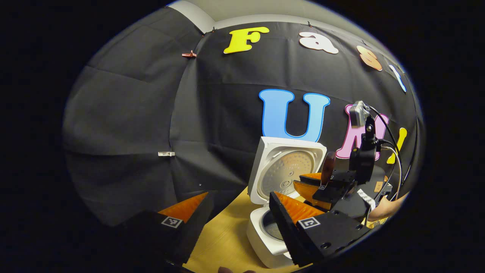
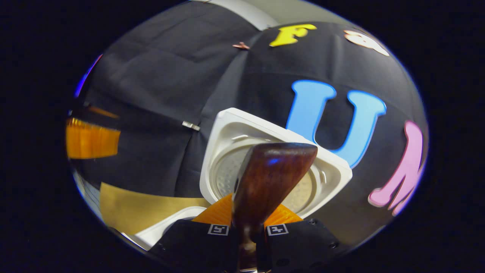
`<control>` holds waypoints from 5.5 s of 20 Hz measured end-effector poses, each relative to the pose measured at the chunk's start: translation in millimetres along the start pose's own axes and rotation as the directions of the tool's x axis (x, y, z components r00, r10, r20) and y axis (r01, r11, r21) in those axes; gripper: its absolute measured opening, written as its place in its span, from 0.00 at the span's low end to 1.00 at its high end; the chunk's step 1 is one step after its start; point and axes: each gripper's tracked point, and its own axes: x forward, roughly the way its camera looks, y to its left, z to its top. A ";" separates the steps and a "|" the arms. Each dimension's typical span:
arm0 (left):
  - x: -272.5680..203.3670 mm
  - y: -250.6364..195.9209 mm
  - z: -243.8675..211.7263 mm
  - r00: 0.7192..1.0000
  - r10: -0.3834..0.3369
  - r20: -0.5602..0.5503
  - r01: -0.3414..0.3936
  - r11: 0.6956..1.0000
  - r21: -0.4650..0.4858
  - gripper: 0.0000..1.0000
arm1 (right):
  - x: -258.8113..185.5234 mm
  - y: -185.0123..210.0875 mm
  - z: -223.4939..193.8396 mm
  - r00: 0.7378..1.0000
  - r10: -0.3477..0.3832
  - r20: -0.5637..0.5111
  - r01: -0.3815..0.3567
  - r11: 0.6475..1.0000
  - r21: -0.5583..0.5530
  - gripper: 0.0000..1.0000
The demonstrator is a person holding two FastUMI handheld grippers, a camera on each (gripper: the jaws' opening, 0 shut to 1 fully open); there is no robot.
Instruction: Close the left gripper, press the button to open the rice cooker; take a wooden spoon from the chopstick holder with the right hand, scoop a spoonful of rice and pour it into the rice cooker, then put the wooden spoon back into the chopstick holder.
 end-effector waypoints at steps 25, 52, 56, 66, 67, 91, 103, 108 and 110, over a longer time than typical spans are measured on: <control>-22.5 -93.8 22.3 0.993 -0.111 0.031 0.110 0.994 0.006 0.90 | -215.8 -246.8 -37.7 0.899 -0.435 -0.045 0.303 0.545 0.782 0.21; -37.5 -183.0 34.3 0.986 -0.163 -0.036 0.166 0.982 0.095 0.95 | -437.7 -368.9 -321.7 0.679 -0.593 -0.433 0.720 0.422 0.551 0.21; -41.3 -184.0 30.8 0.990 -0.136 -0.046 0.140 0.986 0.086 0.95 | -428.7 -360.2 -343.5 0.699 -0.534 -0.476 0.711 0.452 0.538 0.22; -40.7 -189.7 26.2 0.992 -0.111 -0.055 0.115 0.991 0.073 0.95 | -426.9 -360.7 -369.3 0.690 -0.485 -0.537 0.723 0.433 0.538 0.30; -39.9 -190.5 25.5 0.992 -0.112 -0.055 0.116 0.991 0.072 0.95 | -427.8 -362.8 -370.3 0.686 -0.487 -0.541 0.727 0.422 0.541 0.44; 101.7 -188.2 141.3 0.967 -0.119 0.224 0.086 0.985 0.152 0.95 | -543.8 -370.7 -234.8 0.607 -0.663 -0.438 0.792 0.457 0.405 0.98; 210.4 -153.1 128.0 0.993 0.044 0.111 -0.065 0.980 0.187 0.94 | -545.6 -362.4 -216.9 0.621 -0.654 -0.431 0.783 0.500 0.369 0.98; 216.1 -147.8 87.9 0.997 0.070 -0.043 -0.060 0.978 0.198 0.94 | -540.2 -363.8 -218.1 0.631 -0.643 -0.433 0.775 0.506 0.379 0.98; 205.6 -147.8 86.4 0.996 0.070 -0.058 -0.060 0.986 0.158 0.97 | -536.8 -364.5 -218.0 0.637 -0.636 -0.436 0.771 0.501 0.395 0.98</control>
